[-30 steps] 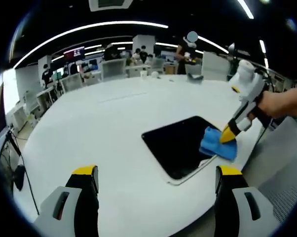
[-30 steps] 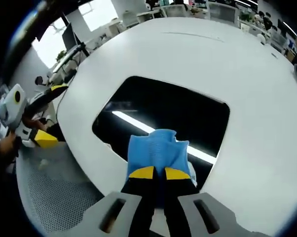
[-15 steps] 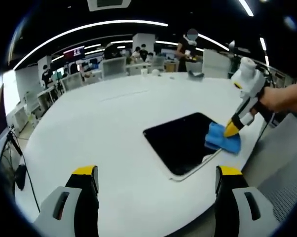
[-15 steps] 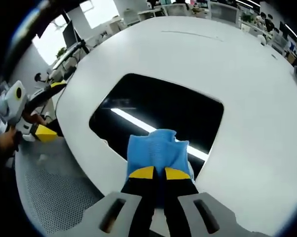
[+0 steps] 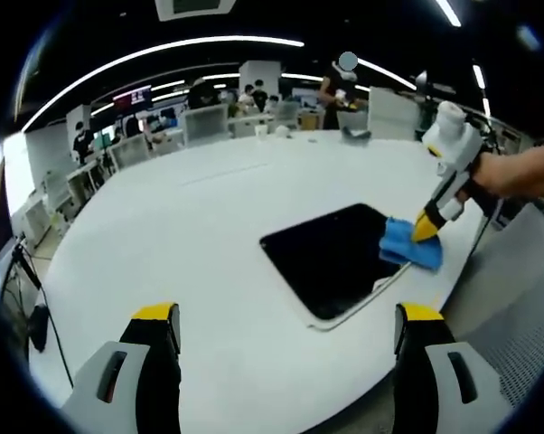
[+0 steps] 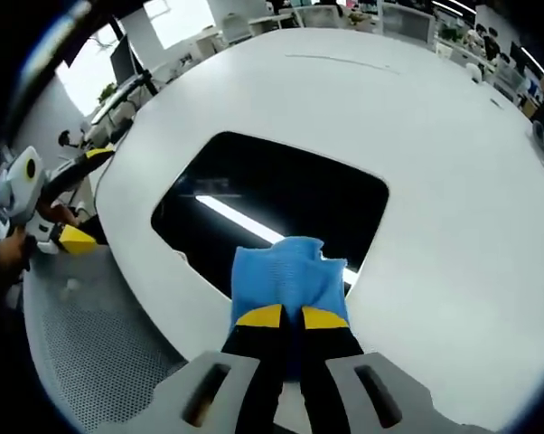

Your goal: Wipe the mirror surface with the cleaning cloth until all visible marks leave the cleaned area.

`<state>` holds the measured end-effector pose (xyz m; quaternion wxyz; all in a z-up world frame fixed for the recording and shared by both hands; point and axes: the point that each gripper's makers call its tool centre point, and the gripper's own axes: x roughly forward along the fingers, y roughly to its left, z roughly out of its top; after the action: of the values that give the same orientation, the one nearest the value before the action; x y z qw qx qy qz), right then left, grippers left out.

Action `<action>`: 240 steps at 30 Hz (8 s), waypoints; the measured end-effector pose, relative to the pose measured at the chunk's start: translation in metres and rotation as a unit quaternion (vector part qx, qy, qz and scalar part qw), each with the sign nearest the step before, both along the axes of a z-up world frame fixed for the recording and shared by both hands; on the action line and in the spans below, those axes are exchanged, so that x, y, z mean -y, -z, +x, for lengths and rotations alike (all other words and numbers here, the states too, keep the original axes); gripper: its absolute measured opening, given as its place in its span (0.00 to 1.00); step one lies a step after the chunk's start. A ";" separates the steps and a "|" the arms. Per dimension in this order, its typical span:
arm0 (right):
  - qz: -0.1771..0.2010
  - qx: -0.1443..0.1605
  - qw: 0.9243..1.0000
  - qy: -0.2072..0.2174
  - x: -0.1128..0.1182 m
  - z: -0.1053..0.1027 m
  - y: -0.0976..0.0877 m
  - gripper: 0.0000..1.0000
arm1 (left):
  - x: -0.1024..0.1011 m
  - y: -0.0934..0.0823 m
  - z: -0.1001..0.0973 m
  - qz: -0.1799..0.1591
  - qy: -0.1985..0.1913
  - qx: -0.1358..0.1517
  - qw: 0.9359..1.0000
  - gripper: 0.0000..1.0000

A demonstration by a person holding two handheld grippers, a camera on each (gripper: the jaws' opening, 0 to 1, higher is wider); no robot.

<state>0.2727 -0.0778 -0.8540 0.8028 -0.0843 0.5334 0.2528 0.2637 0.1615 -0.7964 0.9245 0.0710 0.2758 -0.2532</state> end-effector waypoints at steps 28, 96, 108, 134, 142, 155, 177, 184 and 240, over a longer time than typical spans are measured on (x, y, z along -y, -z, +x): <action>-0.012 -0.005 1.000 0.018 0.008 0.012 0.001 0.00 | 0.001 -0.001 0.000 -0.001 0.003 0.004 1.000 0.99; -0.008 0.030 0.998 0.052 0.011 0.128 -0.026 0.00 | -0.008 -0.001 0.005 0.008 -0.017 0.009 1.000 0.99; 0.003 0.043 0.995 0.093 0.052 0.120 -0.059 0.00 | -0.005 0.000 0.004 0.009 -0.008 0.009 1.000 0.99; -0.018 0.009 0.988 0.153 0.118 0.092 0.001 0.02 | -0.004 0.000 0.003 0.011 -0.004 0.008 1.000 0.99; -0.054 0.021 0.990 0.125 0.117 0.080 0.006 0.04 | -0.005 -0.001 0.004 0.010 -0.008 0.009 1.000 0.99; -0.063 0.067 0.989 0.115 0.124 0.078 0.004 0.12 | -0.006 -0.001 0.004 0.009 -0.011 0.009 1.000 0.99; 0.100 0.267 0.958 -0.011 0.063 0.015 -0.083 1.00 | -0.006 -0.009 0.006 0.004 -0.010 0.032 0.999 0.99; 0.061 0.292 0.954 0.026 0.071 0.002 -0.084 1.00 | 0.008 -0.010 0.002 -0.017 0.022 0.029 0.999 0.99; 0.056 0.286 0.953 0.083 0.093 -0.009 -0.070 1.00 | -0.001 -0.014 0.009 -0.023 -0.018 0.013 0.999 0.99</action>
<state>0.2641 -0.1712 -0.7845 0.9433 -0.0631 0.2718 0.1799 0.2723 0.1620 -0.7828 0.9339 0.0479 0.2587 -0.2422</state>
